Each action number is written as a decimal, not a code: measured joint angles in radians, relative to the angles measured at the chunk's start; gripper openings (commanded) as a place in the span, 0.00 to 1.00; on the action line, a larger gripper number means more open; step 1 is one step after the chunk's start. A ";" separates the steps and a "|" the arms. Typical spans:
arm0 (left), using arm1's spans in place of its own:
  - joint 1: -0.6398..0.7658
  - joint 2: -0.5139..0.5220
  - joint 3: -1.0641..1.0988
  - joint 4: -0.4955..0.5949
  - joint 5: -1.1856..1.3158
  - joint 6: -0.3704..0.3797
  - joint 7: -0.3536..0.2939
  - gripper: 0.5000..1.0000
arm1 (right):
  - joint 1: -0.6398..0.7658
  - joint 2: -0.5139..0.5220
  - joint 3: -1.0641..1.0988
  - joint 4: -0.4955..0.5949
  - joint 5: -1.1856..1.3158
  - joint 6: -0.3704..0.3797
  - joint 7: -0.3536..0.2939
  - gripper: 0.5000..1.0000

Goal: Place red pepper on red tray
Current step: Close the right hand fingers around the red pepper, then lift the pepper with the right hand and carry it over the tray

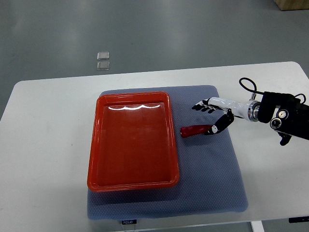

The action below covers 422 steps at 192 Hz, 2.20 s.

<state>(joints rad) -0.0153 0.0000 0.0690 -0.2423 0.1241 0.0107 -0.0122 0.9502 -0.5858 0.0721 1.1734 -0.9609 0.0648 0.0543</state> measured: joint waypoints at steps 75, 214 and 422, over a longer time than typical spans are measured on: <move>0.000 0.000 -0.003 0.001 0.000 0.000 0.000 1.00 | -0.013 0.017 -0.015 0.024 -0.070 -0.048 0.067 0.56; 0.000 0.000 -0.003 0.003 0.000 0.000 0.000 1.00 | -0.052 0.043 -0.018 0.021 -0.147 -0.076 0.085 0.27; 0.000 0.000 -0.003 0.009 0.000 0.002 0.000 1.00 | 0.227 0.002 -0.038 0.068 -0.082 -0.054 0.094 0.00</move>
<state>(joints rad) -0.0154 0.0000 0.0660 -0.2331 0.1243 0.0123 -0.0123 1.1772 -0.5838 0.0340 1.2417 -1.0433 0.0105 0.1488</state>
